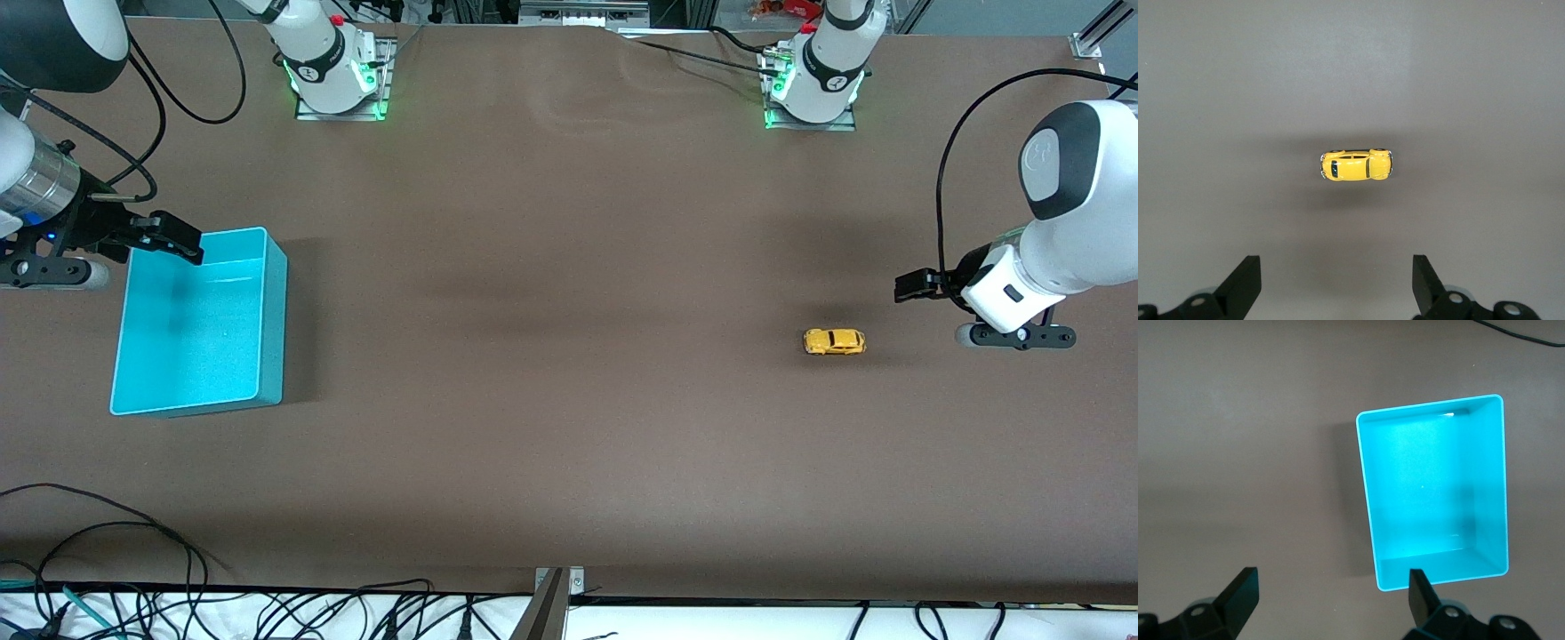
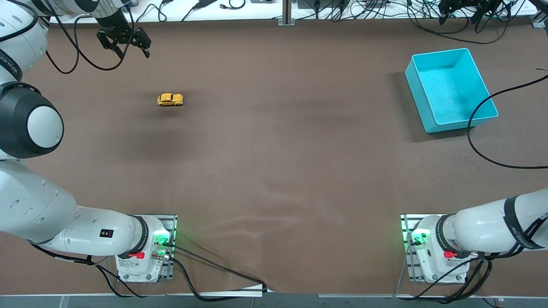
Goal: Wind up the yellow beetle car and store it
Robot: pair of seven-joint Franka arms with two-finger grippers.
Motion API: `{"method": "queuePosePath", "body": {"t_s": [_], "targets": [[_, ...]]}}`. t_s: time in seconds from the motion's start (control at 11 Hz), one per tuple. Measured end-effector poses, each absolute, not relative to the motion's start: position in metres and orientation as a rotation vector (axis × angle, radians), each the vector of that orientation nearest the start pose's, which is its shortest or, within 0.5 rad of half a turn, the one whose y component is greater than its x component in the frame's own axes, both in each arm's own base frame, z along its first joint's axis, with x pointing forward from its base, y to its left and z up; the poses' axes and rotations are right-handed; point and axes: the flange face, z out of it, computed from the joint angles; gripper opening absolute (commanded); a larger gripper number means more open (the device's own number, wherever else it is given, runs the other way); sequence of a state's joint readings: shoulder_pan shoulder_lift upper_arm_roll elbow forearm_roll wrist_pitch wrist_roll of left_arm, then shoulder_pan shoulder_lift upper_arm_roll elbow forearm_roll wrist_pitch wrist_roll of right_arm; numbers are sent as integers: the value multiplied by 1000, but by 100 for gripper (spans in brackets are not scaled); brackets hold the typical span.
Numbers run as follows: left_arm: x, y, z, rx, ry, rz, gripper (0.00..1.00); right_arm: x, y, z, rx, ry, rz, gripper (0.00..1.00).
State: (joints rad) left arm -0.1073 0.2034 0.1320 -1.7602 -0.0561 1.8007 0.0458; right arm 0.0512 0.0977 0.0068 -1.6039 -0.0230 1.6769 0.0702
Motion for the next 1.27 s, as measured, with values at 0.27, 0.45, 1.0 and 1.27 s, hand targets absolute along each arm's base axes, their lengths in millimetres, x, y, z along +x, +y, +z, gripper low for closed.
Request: {"method": "queuePosePath", "body": {"t_s": [0.27,0.45,1.0,1.27], "targets": [[600,6,436,-3164,7,253,100,589,32,562,-3165,16,37,100],[600,6,436,-3164,7,253,100,589,31,562,-3165,16,37,100],[600,9,435,-3159,-71,256,100,589,31,562,-3165,16,37,100],[601,9,425,-3124,-325,288,100,589,30,562,-3165,18,37,100]]}}
